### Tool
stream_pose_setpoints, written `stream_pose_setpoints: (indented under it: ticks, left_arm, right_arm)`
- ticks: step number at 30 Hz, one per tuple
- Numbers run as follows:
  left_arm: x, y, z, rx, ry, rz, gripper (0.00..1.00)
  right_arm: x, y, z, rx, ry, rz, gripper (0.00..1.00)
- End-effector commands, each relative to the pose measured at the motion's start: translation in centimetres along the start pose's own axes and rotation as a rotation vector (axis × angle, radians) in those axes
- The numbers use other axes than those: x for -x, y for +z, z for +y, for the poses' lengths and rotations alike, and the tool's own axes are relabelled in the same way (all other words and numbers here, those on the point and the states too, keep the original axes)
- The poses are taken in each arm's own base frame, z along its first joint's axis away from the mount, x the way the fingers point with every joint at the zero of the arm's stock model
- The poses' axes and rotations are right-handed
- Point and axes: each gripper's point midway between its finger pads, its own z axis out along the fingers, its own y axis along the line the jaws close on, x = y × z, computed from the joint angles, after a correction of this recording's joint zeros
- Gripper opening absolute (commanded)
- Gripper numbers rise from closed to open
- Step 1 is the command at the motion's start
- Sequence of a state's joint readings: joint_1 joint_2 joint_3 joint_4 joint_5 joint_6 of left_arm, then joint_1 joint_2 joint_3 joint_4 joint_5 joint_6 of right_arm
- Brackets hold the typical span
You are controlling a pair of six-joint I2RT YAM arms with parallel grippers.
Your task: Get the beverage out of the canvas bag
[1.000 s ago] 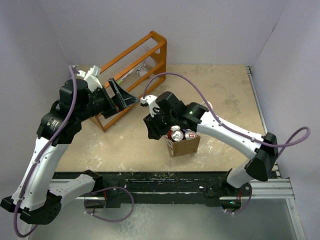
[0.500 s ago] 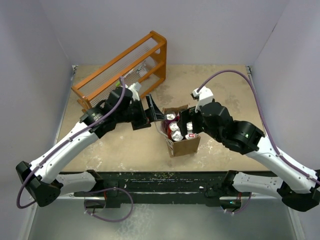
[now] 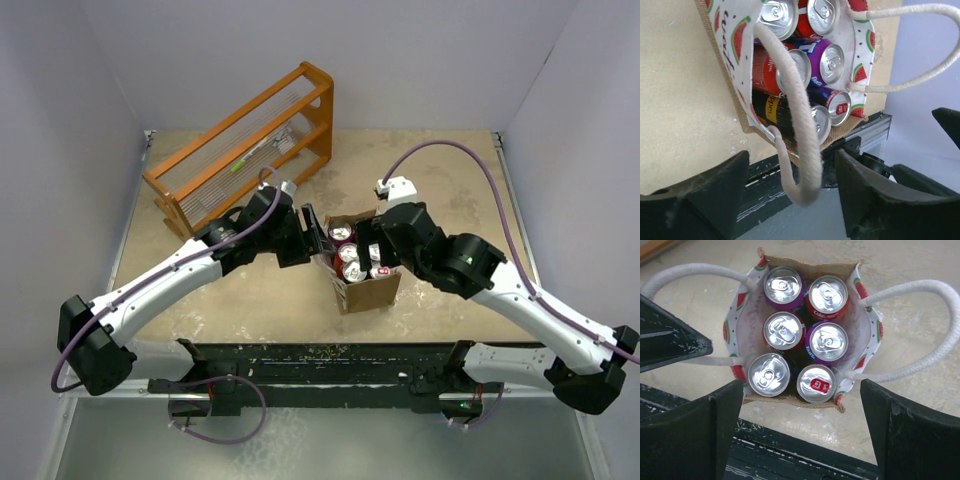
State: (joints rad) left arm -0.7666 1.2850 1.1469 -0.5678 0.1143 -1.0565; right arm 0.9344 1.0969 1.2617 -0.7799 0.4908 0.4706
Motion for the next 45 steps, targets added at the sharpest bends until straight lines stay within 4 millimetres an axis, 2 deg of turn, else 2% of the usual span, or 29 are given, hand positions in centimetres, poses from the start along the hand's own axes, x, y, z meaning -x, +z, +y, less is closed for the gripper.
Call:
stream_pose_setpoints:
  ticks: [1, 6, 11, 13, 19, 26, 31, 35, 45]
  left_arm:
    - [0.6, -0.7, 0.7, 0.018, 0.012, -0.051, 0.67]
    - [0.0, -0.6, 1.2, -0.004, -0.012, -0.051, 0.43]
    - [-1.1, 0.3, 2.9, 0.061, -0.017, -0.005, 0.2]
    - [-1.3, 0.4, 3.4, 0.078, -0.017, 0.0, 0.15]
    - [-2.0, -0.2, 4.9, 0.105, -0.032, -0.005, 0.1]
    - [-2.3, -0.1, 5.0, 0.091, -0.045, 0.001, 0.06]
    - [-2.4, -0.1, 5.0, 0.089, -0.043, 0.004, 0.05]
    - [-2.4, -0.1, 4.9, 0.084, -0.04, 0.006, 0.04]
    - [-2.5, 0.1, 5.0, 0.085, -0.037, 0.013, 0.03]
  right_arm:
    - [-0.3, 0.9, 2.1, 0.117, -0.01, 0.029, 1.0]
    - [-2.0, 3.0, 4.3, 0.176, -0.055, 0.158, 0.91]
    - [-4.2, 4.3, 4.4, 0.168, -0.079, 0.261, 0.78]
    - [-4.8, 4.7, 4.5, 0.167, -0.09, 0.286, 0.77]
    - [-5.6, 6.2, 4.5, 0.132, -0.12, 0.329, 0.7]
    - [-6.7, 7.4, 5.1, 0.143, -0.153, 0.377, 0.63]
    - [-7.9, 7.8, 4.4, 0.101, -0.173, 0.422, 0.62]
    - [-8.8, 7.8, 3.6, 0.066, -0.189, 0.452, 0.66]
    - [-11.6, 9.0, 3.5, 0.059, -0.213, 0.528, 0.69]
